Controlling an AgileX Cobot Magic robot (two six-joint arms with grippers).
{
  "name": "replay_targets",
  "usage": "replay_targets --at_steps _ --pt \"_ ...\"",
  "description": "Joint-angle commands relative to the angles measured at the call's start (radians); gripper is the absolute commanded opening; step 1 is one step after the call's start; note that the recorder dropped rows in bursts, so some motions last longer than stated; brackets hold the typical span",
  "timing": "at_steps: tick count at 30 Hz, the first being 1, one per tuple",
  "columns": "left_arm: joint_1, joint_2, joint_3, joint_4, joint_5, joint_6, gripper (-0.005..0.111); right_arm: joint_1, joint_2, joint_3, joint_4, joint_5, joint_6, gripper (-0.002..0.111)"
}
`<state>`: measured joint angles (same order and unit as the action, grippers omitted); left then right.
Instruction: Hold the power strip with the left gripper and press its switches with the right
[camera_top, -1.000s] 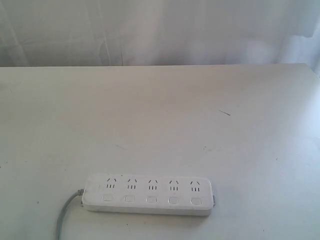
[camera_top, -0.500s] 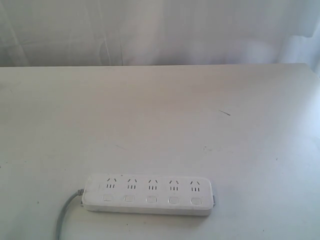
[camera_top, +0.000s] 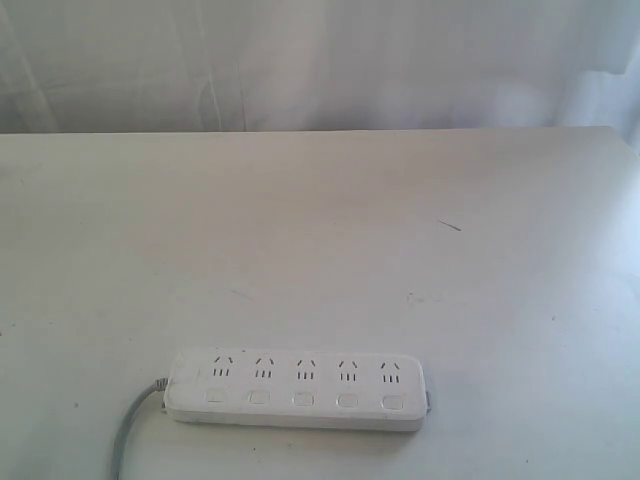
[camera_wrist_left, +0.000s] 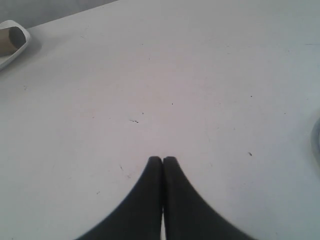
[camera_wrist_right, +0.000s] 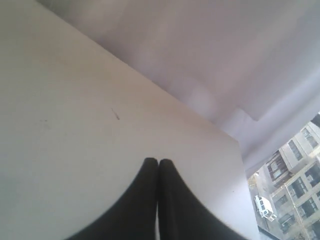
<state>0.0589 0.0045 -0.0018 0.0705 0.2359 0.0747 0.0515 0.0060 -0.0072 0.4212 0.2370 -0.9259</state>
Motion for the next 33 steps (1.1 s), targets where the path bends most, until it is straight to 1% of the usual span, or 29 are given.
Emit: replay_targets --at_steps 1,2,4,6,7,10,12,15,16,18,33 --pt "0.002 -0.005 0.002 -0.002 0.000 0.005 0.000 -0.003 -0.006 0.007 -0.056 -0.091 0.302 0.000" --pt "0.002 -0.005 0.002 -0.002 0.000 0.005 0.000 -0.003 -0.006 0.007 -0.098 -0.104 0.419 0.000" --pt "0.002 -0.005 0.002 -0.002 0.000 0.005 0.000 -0.003 -0.006 0.007 -0.250 -0.112 0.756 0.000" --pt "0.002 -0.005 0.002 -0.002 0.000 0.005 0.000 -0.003 -0.006 0.007 -0.367 -0.096 1.000 0.000" --pt "0.002 -0.005 0.002 -0.002 0.000 0.005 0.000 -0.003 -0.006 0.007 -0.399 -0.070 1.056 0.000" --pt "0.002 -0.005 0.002 -0.002 0.000 0.005 0.000 -0.003 -0.006 0.007 -0.401 0.042 1.048 0.000" --pt "0.002 -0.005 0.002 -0.002 0.000 0.005 0.000 -0.003 -0.006 0.007 -0.399 0.098 1.004 0.000" --pt "0.002 -0.005 0.002 -0.002 0.000 0.005 0.000 -0.003 -0.006 0.007 -0.392 0.100 0.934 0.000" --pt "0.002 -0.005 0.002 -0.002 0.000 0.005 0.000 -0.003 -0.006 0.007 -0.392 0.100 0.879 0.000" --pt "0.002 -0.005 0.002 -0.002 0.000 0.005 0.000 -0.003 -0.006 0.007 -0.379 0.100 0.849 0.000" --pt "0.002 -0.005 0.002 -0.002 0.000 0.005 0.000 -0.003 -0.006 0.007 -0.370 0.102 0.865 0.000"
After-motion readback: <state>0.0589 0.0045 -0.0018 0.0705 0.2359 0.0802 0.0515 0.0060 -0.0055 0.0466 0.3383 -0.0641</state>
